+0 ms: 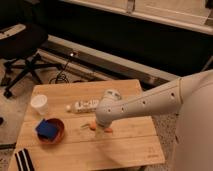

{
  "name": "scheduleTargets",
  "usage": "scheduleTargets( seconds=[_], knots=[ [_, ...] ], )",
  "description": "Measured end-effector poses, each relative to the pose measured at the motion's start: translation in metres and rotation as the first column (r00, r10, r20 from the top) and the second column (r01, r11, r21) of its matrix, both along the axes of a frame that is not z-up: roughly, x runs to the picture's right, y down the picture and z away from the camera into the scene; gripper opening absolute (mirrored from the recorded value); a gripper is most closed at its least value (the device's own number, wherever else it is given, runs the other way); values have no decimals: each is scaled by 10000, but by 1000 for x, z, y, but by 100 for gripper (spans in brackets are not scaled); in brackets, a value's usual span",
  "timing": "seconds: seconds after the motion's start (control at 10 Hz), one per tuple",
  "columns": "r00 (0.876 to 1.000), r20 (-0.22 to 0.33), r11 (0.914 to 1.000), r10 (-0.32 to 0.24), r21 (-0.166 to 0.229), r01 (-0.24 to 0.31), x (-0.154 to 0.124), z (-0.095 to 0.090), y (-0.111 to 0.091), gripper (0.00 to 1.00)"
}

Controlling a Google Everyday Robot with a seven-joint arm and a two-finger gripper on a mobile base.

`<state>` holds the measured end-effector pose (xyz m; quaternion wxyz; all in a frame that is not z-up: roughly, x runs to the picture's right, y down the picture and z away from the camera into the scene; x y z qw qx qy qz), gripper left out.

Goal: Drag the pepper across the table

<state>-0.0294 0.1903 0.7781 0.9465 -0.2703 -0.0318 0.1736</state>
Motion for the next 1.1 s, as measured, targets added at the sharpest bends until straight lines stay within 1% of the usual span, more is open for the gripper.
scheduleTargets(
  seconds=[0.1,0.2,0.3,0.4,0.5,0.6,0.8,1.0,1.1],
  knots=[
    [9995,238,9997,-218,-132,222,-7,5,5,80],
    [9968,501,9975,-618,-310,634,-17,12,13,80],
    [9941,603,9948,-902,-426,928,-22,18,18,80],
    [9893,659,9893,-1305,-569,1343,-28,26,24,80],
    [9859,618,9853,-1552,-625,1590,-29,33,25,80],
    [9844,503,9834,-1687,-590,1716,-31,41,21,80],
    [9847,175,9830,-1736,-573,1743,-27,51,11,80],
    [9841,21,9815,-1777,-719,1774,-22,54,11,80],
    [9836,-22,9799,-1801,-874,1792,-21,56,16,80]
  ],
)
